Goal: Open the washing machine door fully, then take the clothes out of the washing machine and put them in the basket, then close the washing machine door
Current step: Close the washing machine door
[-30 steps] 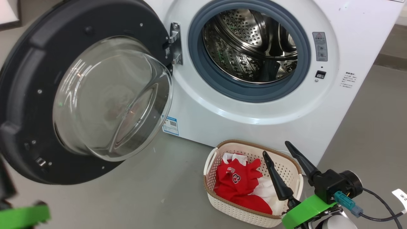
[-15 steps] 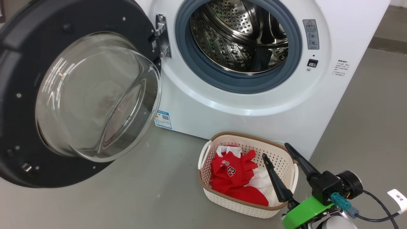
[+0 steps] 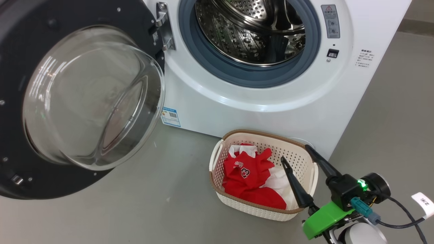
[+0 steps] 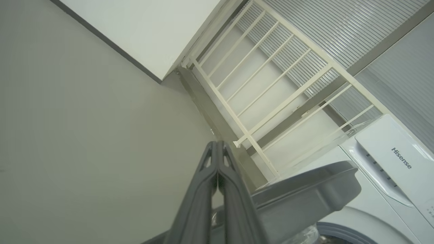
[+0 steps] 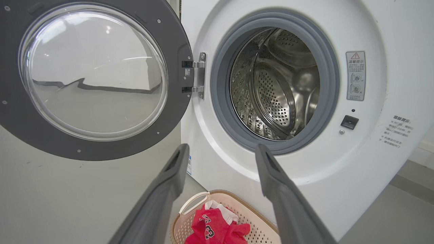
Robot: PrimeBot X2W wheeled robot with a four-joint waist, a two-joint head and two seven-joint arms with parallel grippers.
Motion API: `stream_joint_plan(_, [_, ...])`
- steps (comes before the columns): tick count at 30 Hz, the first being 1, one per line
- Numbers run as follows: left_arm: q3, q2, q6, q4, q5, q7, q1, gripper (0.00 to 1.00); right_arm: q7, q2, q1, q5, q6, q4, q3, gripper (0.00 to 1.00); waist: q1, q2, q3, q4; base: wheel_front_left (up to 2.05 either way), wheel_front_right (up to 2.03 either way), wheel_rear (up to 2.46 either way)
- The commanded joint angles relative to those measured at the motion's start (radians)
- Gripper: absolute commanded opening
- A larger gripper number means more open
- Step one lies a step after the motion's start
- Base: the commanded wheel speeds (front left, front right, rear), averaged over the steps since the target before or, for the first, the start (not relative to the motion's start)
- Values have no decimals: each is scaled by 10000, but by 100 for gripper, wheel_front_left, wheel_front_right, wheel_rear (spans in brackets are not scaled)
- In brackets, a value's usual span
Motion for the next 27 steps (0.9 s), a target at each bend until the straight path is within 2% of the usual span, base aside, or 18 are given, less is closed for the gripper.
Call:
stream_joint_plan(1, [231, 787, -155, 41, -215, 422, -526, 0, 26, -8, -390, -112, 35, -306, 95, 100, 0, -1, 102, -23, 0, 0, 0])
stream_joint_plan(4, [326, 951, -240, 599, -612, 1080, -860, 0, 121, -8, -414, -199, 35, -397, 21, 100, 0, -1, 200, -48, 0, 0, 0])
stream_joint_plan(12, [1033, 946, -613, 1740, -1977, 2398, -1344, 0, 211, -8, -498, -333, 35, -605, -232, 100, 0, -1, 393, -142, 0, 0, 0])
stream_joint_plan(23, [862, 684, -1404, 1985, -2398, 3519, -898, 0, 151, -8, -520, -273, 35, -625, -241, 100, 0, -1, 461, -91, 0, 0, 0])
stream_joint_plan(27, [796, 517, -1565, 1799, -2535, 3880, -649, 0, 110, -8, -502, -201, 35, -611, -189, 100, 0, -1, 489, -61, 0, 0, 0])
